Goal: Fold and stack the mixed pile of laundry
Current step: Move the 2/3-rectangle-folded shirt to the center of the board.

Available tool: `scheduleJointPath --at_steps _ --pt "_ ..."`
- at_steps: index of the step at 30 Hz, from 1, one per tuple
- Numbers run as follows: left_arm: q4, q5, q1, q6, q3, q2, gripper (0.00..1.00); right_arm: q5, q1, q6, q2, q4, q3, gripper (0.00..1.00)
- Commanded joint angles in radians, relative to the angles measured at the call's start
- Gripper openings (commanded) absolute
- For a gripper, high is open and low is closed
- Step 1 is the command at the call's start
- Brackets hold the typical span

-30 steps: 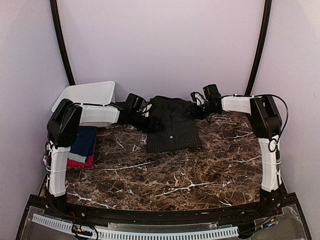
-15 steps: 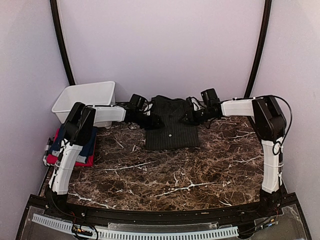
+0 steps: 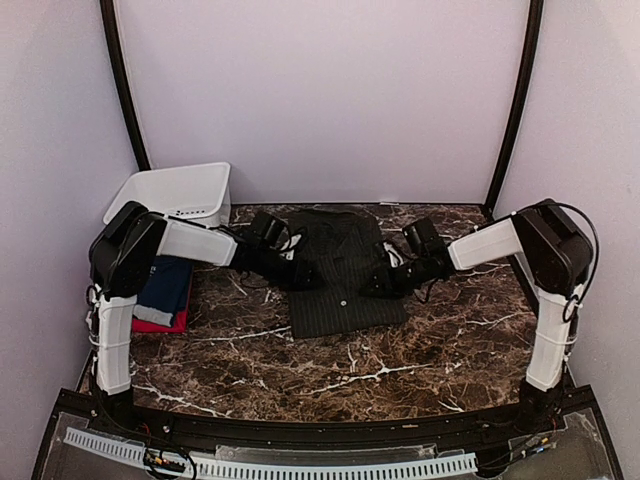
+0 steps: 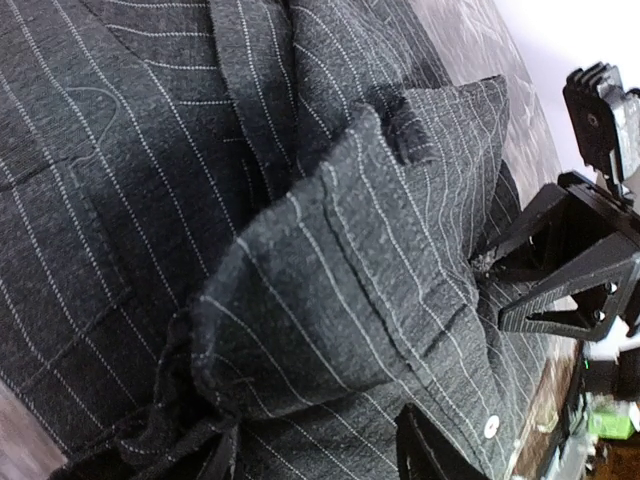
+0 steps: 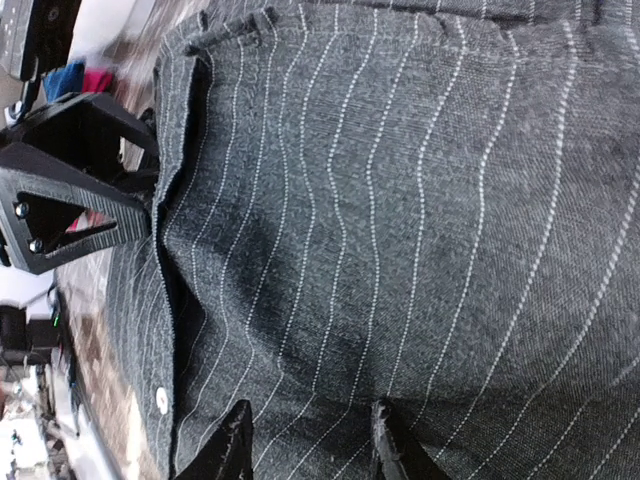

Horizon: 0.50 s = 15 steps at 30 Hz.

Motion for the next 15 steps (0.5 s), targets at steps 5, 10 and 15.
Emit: scheduleJointPath --at_steps 5,10,15 --pt "0.003 -0.040 -0.077 -0.065 -0.393 -0.279 0.53 0.029 0.144 0.137 -0.277 0.035 -0.420 0.42" --pt "-0.083 -0.154 -0.099 0.022 -0.442 -0.530 0.64 0.035 0.145 0.077 -0.497 -0.116 -0.402 0.43" --pt "-0.048 -0.421 -0.204 0.143 -0.526 -0.782 0.71 0.014 0.145 -0.005 -0.547 -0.223 -0.193 0.43"
